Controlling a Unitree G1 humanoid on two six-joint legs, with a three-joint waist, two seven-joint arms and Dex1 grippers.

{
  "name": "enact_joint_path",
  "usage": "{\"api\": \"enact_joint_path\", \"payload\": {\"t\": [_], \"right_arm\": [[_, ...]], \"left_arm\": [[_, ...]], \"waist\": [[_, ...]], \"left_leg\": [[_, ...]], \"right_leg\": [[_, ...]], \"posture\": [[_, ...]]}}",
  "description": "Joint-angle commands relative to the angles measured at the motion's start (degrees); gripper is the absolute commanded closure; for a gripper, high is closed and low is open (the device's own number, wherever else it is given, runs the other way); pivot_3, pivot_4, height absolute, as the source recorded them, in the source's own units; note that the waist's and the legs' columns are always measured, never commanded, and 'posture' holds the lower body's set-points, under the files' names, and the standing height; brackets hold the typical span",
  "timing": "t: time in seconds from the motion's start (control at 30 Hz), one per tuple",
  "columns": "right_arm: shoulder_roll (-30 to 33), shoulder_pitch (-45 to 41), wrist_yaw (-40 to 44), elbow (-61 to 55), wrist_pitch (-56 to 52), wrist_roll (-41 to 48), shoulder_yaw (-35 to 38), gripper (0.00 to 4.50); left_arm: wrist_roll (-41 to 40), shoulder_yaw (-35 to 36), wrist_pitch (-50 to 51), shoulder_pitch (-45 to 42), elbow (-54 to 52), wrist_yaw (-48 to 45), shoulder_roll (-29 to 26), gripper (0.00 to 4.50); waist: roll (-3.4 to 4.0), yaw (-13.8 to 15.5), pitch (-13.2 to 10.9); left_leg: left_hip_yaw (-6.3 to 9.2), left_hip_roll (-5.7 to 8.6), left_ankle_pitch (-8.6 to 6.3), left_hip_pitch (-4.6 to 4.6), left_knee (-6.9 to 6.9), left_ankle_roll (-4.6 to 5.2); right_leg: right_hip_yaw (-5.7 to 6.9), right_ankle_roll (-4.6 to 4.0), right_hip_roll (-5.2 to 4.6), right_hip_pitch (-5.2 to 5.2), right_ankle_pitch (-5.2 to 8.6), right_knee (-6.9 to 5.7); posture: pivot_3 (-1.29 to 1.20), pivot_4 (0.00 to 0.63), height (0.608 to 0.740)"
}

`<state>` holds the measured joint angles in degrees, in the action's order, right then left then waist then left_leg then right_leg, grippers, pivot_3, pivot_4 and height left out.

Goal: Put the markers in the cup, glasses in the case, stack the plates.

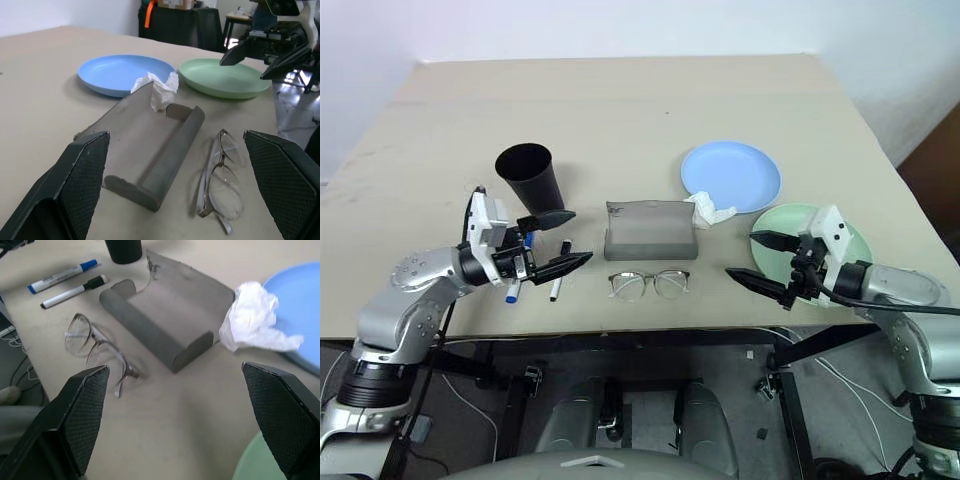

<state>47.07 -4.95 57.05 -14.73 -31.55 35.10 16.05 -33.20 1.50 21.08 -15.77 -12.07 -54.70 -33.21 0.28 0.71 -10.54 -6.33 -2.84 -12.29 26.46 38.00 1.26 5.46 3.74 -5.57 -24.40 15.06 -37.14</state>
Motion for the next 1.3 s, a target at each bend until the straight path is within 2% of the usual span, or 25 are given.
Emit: {"api": "enact_joint_path", "payload": {"t": [0.03, 0.17, 0.37, 0.53, 0.8, 0.9, 1.23, 1.27, 1.3], "right_arm": [[0.4, -0.7, -0.2, -0.9, 0.5, 0.7, 1.5, 0.03], [1.7, -0.5, -0.8, -0.4, -0.6, 0.4, 2.5, 0.03], [7.2, 1.0, -3.2, -3.0, -12.8, 2.4, 2.6, 0.03], [9.5, 2.1, -3.6, -4.2, -17.7, 3.3, 2.5, 0.03], [13.8, 3.1, -4.9, -2.6, -18.7, -4.2, -5.0, 0.03], [13.8, 2.3, -4.3, -2.0, -18.6, -4.3, -5.4, 0.63], [13.6, -0.9, -4.9, 1.3, -17.1, -9.0, -9.4, 4.14], [13.5, -1.0, -4.6, 1.1, -17.2, -8.9, -9.3, 4.41], [13.4, -1.1, -4.4, 0.9, -17.4, -8.5, -8.8, 4.48]], "left_arm": [[-1.2, 0.3, 1.7, -1.1, -2.8, 0.6, 0.1, 0.00], [-0.3, -1.1, 2.3, -1.6, -3.1, 0.6, 0.9, 0.00], [0.1, -2.2, 3.0, -2.5, -2.6, 0.5, 1.4, 0.00], [1.2, -3.9, 2.4, -3.0, -1.6, -0.2, 2.3, 0.00], [2.1, -4.3, 2.4, -4.8, 0.4, -0.5, 3.6, 0.00], [2.1, -4.0, 2.5, -4.6, 0.2, -0.5, 3.5, 0.00], [1.9, -3.4, 2.5, -3.3, -0.8, 0.2, 3.6, 0.00], [1.9, -3.4, 2.5, -3.2, -0.7, 0.2, 3.6, 0.00], [1.9, -3.3, 2.5, -3.1, -0.7, 0.2, 3.6, 0.00]], "waist": [[0.00, 0.0, 0.0], [0.00, 0.0, 0.0], [0.00, 0.0, 0.0], [-0.01, 0.0, 0.0], [-0.01, 0.0, 0.0], [-0.01, 0.0, 0.0], [-0.03, -0.1, 0.0], [-0.14, -0.2, 0.1], [-0.27, -0.4, 0.1]], "left_leg": [[0.01, 0.00, 0.00, 0.01, 0.00, 0.00], [0.00, 0.00, 0.07, 0.09, -0.01, 0.12], [0.00, 0.01, 0.06, 0.06, 0.03, 0.11], [0.02, 0.00, 0.05, 0.07, 0.03, 0.10], [0.02, 0.01, 0.01, 0.08, 0.03, 0.04], [0.02, 0.01, 0.01, 0.09, 0.03, 0.04], [0.01, 0.01, 0.06, 0.08, 0.03, 0.12], [0.01, 0.01, 0.06, 0.06, 0.03, 0.12], [0.02, -0.01, 0.06, 0.03, 0.03, 0.12]], "right_leg": [[0.00, 0.00, 0.01, 0.00, 0.00, 0.02], [0.00, 0.00, 0.01, 0.07, 0.00, 0.02], [0.00, 0.00, 0.00, 0.09, -0.01, -0.02], [-0.01, -0.01, 0.00, 0.08, 0.00, -0.02], [-0.01, -0.01, 0.00, 0.04, 0.00, 0.00], [-0.01, -0.01, 0.00, 0.06, 0.00, 0.01], [0.00, 0.00, 0.02, 0.07, 0.00, 0.01], [0.00, 0.00, 0.02, 0.07, 0.00, 0.01], [0.00, 0.00, 0.03, 0.08, 0.00, 0.00]], "posture": [[0.00, 0.150, 0.701], [0.00, 0.150, 0.701], [0.00, 0.150, 0.701], [0.00, 0.150, 0.701], [0.00, 0.150, 0.701], [0.00, 0.150, 0.701], [0.00, 0.150, 0.701], [0.00, 0.150, 0.701], [0.00, 0.150, 0.701]]}}
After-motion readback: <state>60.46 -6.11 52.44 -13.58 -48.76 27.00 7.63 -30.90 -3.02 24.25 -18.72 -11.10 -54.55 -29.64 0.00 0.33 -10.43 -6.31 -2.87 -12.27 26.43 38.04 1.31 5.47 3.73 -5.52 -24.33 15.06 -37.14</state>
